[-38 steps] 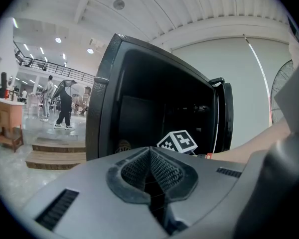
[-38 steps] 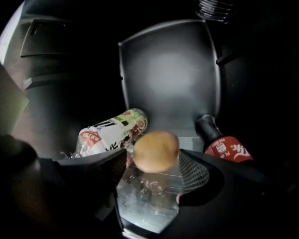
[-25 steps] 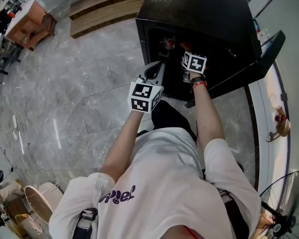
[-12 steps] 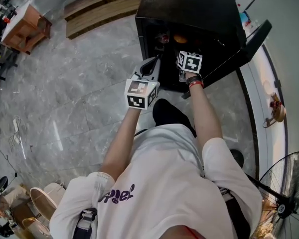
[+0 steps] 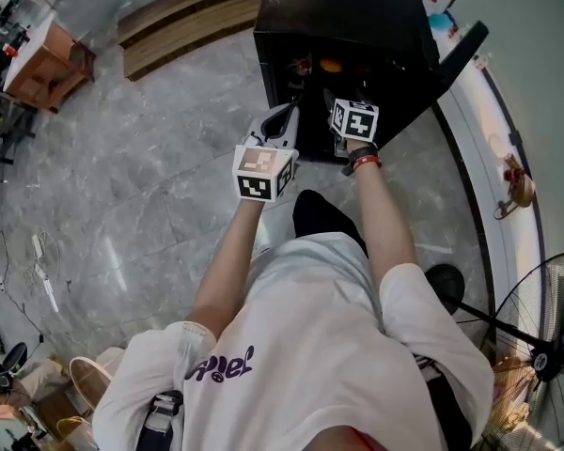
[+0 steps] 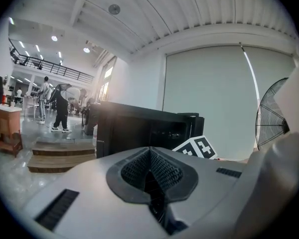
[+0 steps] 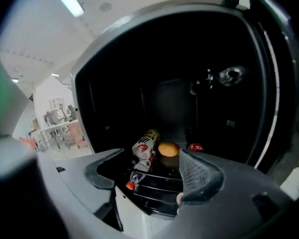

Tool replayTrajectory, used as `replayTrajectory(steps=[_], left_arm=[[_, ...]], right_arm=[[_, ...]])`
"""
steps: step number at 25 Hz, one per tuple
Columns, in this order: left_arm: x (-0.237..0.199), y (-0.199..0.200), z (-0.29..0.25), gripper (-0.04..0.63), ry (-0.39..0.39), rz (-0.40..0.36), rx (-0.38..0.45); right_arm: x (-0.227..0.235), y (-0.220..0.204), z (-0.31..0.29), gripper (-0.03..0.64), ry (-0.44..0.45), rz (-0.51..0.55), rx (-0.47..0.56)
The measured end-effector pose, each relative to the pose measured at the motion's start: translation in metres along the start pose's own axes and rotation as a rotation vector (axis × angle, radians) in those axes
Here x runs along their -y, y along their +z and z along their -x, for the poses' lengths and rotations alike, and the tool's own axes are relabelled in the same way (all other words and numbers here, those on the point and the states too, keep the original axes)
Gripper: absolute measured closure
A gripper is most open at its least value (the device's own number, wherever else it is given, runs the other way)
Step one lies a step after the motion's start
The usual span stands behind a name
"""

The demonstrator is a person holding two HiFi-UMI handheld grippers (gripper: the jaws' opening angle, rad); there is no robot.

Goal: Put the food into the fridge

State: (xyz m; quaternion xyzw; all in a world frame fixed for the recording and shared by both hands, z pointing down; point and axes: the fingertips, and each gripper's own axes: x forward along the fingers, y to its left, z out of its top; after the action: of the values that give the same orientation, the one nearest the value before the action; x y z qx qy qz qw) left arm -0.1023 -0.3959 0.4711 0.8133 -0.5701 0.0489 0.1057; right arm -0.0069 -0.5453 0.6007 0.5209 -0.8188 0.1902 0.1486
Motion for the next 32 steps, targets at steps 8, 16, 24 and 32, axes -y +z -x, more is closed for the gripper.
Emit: replayTrajectory(steps=[8,16,24,32], left_arm=[[0.025,0.016,0.045,0.577,-0.016,-0.003,-0.001],[0.041,0.027,0.093,0.578,-0.007,-0.033,-0.004],[0.062,0.040,0.134,0.578,-0.039,-0.075,0.012],[0.072,0.044,0.166,0.578,-0.039,-0.058,0.028]], right_arm=[[-0.012,0.006,0.069,0.268,-0.022,-0.002,0.021],[-0.038,0.011,0.132,0.273,-0.017,0.003,0.052],[-0.054,0.009,0.191,0.282,-0.027,0.025,0.083],[-0.069,0.008,0.246,0.285,-0.041,0.022,0.118]])
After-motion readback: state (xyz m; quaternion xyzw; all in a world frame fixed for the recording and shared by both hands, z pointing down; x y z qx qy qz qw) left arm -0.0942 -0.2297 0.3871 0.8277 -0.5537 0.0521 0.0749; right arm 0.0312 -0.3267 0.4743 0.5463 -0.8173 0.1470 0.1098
